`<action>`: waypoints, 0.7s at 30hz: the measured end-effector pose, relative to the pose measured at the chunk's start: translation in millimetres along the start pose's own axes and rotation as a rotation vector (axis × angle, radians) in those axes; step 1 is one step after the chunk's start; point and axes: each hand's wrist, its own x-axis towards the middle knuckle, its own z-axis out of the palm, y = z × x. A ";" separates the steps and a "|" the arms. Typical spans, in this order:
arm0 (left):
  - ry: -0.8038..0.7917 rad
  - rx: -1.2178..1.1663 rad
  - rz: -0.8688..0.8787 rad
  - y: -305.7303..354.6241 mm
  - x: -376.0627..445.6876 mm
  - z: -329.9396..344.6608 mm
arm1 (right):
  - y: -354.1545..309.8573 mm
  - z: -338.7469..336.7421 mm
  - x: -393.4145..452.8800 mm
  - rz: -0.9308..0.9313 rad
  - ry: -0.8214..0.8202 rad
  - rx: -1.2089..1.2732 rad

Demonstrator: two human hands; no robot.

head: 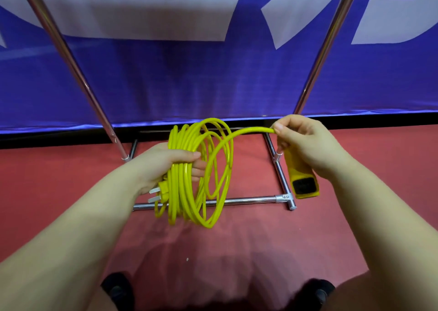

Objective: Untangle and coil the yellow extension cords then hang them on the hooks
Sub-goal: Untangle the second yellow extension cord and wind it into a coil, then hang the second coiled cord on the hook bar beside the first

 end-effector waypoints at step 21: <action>-0.234 -0.035 0.050 -1.8 -23.1 53.3 | -10.9 25.3 -21.2 -0.151 -0.191 -0.077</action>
